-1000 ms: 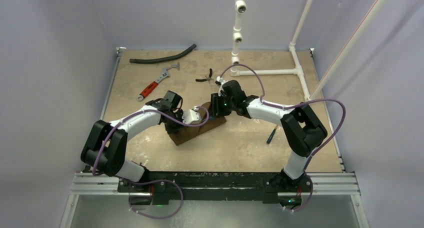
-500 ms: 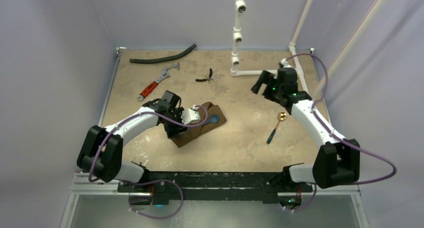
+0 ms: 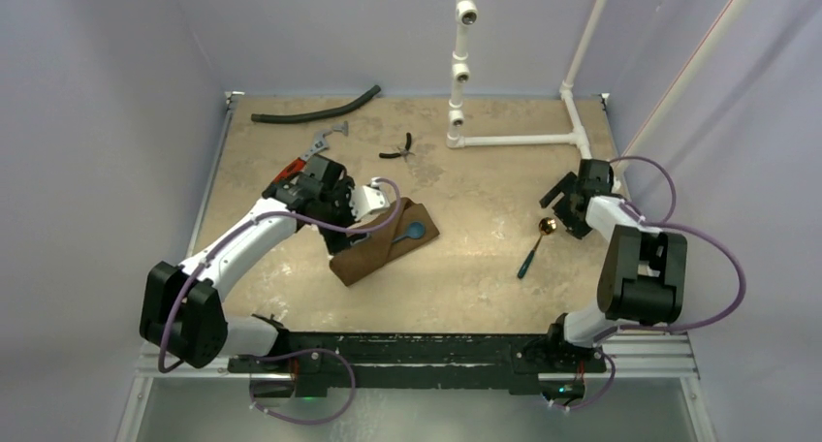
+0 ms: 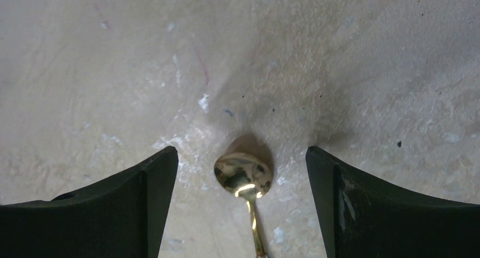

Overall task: Fold the napkin into a case and place the utensils inside
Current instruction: Pick up the spoon from the corner of the board.

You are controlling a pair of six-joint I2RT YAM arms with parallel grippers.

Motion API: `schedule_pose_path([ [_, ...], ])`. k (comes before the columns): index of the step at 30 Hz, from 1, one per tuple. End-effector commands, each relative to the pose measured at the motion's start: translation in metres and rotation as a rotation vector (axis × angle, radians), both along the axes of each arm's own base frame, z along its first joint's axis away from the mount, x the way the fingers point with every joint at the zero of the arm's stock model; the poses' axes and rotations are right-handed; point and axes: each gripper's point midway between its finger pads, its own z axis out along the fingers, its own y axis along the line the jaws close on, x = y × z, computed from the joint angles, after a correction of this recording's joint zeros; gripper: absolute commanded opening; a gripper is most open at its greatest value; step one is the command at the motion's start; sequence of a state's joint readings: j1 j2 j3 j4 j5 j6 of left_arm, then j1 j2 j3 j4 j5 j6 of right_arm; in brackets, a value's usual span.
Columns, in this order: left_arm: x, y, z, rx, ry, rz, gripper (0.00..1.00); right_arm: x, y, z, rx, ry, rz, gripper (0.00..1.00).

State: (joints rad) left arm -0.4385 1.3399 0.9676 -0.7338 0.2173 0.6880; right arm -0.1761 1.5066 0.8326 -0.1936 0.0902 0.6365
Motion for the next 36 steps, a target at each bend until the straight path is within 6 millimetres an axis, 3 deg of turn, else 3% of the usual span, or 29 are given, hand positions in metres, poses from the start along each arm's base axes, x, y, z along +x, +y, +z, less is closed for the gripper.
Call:
schedule_pose_path([
  [1, 0.025, -0.005, 0.045, -0.043, -0.108, 0.04, 0.97, 0.012, -0.009, -0.012, 0.034, -0.039, -0.005, 0.82],
  [6, 0.047, -0.013, 0.078, -0.07, -0.166, 0.058, 0.98, 0.009, 0.004, -0.023, 0.101, -0.041, 0.026, 0.62],
  [10, 0.056, -0.017, 0.091, -0.081, -0.191, 0.054, 0.98, -0.006, 0.015, -0.028, 0.137, -0.032, 0.058, 0.6],
  [14, 0.06, -0.021, 0.094, -0.089, -0.192, 0.05, 0.99, -0.025, 0.023, -0.032, 0.156, -0.019, 0.07, 0.63],
  [18, 0.06, -0.023, 0.093, -0.1, -0.183, 0.049, 0.99, -0.038, 0.03, -0.036, 0.177, -0.016, 0.087, 0.58],
  [23, 0.06, -0.023, 0.094, -0.104, -0.186, 0.049, 0.99, -0.046, 0.037, -0.044, 0.209, -0.011, 0.089, 0.28],
  [27, 0.059, -0.024, 0.093, -0.106, -0.183, 0.046, 0.98, -0.045, 0.037, -0.045, 0.21, -0.011, 0.094, 0.18],
  [30, 0.059, -0.025, 0.091, -0.109, -0.177, 0.042, 0.99, -0.042, 0.037, -0.041, 0.209, -0.023, 0.095, 0.0],
  [36, 0.06, -0.038, 0.092, -0.163, -0.156, 0.034, 0.99, -0.034, 0.051, -0.027, 0.22, -0.075, 0.141, 0.0],
])
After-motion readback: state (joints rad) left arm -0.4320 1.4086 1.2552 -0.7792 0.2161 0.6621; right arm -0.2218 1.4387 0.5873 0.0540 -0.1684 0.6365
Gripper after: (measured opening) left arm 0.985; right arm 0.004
